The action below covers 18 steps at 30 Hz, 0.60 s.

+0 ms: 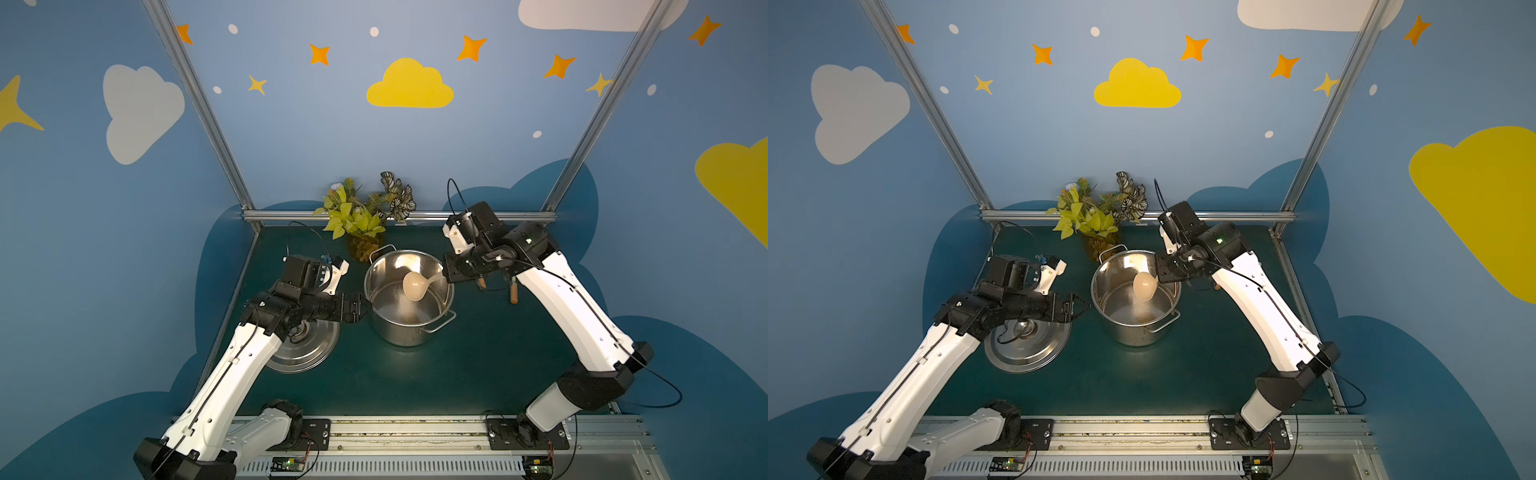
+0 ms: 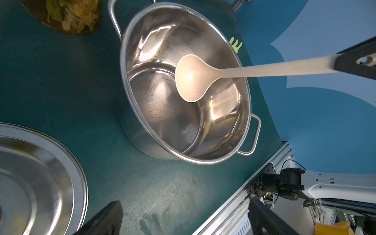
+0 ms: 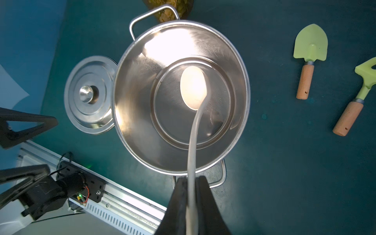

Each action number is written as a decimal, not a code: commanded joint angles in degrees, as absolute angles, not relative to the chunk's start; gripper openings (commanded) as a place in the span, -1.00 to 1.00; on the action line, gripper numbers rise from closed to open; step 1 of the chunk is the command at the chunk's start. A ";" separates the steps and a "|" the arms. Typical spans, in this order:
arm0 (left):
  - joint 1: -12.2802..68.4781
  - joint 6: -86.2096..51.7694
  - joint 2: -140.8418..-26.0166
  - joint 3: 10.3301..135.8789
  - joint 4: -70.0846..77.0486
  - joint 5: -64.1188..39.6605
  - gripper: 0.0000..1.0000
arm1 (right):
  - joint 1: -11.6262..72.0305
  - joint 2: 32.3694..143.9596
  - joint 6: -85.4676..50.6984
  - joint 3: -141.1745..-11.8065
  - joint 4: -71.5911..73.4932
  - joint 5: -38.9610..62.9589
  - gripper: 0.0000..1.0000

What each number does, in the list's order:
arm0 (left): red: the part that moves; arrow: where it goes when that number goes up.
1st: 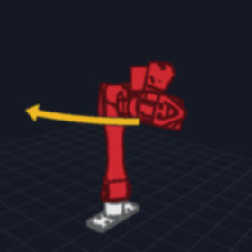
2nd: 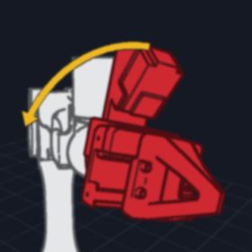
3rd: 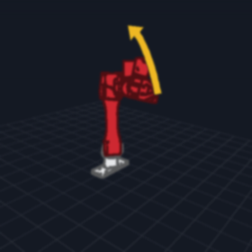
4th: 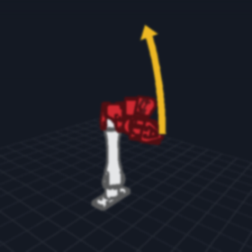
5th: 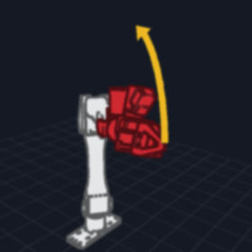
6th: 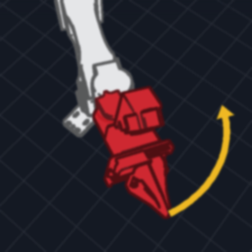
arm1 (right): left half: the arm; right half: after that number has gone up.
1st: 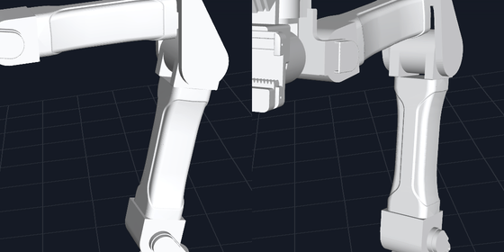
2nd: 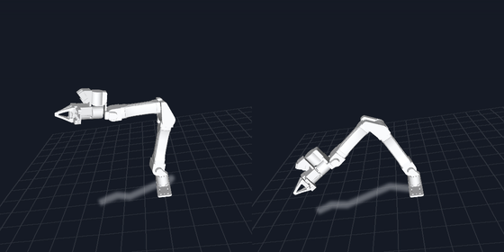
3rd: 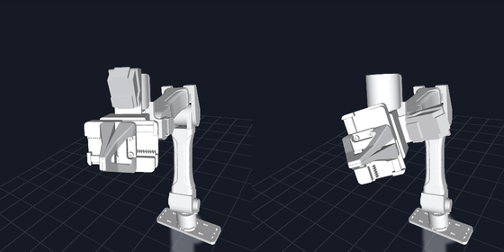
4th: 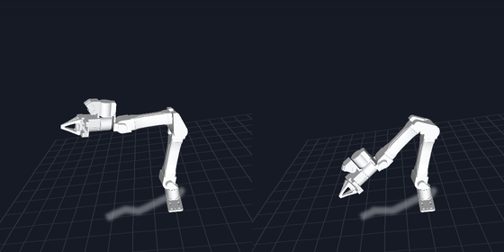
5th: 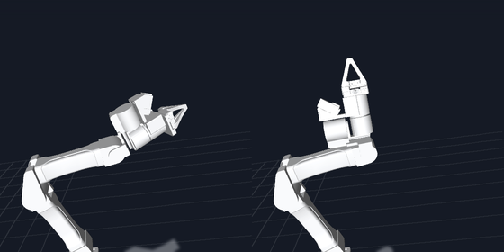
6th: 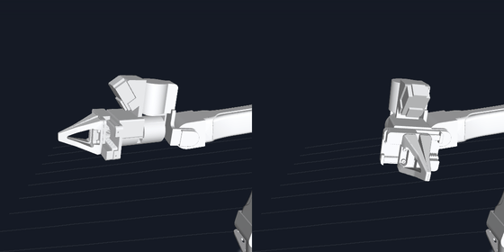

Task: Stir the soup with a spoon
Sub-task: Stir the soup in the pan with a stick, then place the spoon at the center of the board.

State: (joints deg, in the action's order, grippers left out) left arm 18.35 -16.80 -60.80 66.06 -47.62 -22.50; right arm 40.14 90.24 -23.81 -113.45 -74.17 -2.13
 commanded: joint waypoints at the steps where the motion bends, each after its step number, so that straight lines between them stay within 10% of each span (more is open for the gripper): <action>1: 16.73 -17.39 -59.37 67.84 -48.82 -24.27 1.00 | 38.79 82.70 -25.69 -107.48 -64.48 -0.71 -1.00; 18: 12.31 -20.36 -59.08 67.94 -46.49 -27.47 1.00 | 8.98 48.31 -42.56 -73.45 -53.07 3.85 -1.00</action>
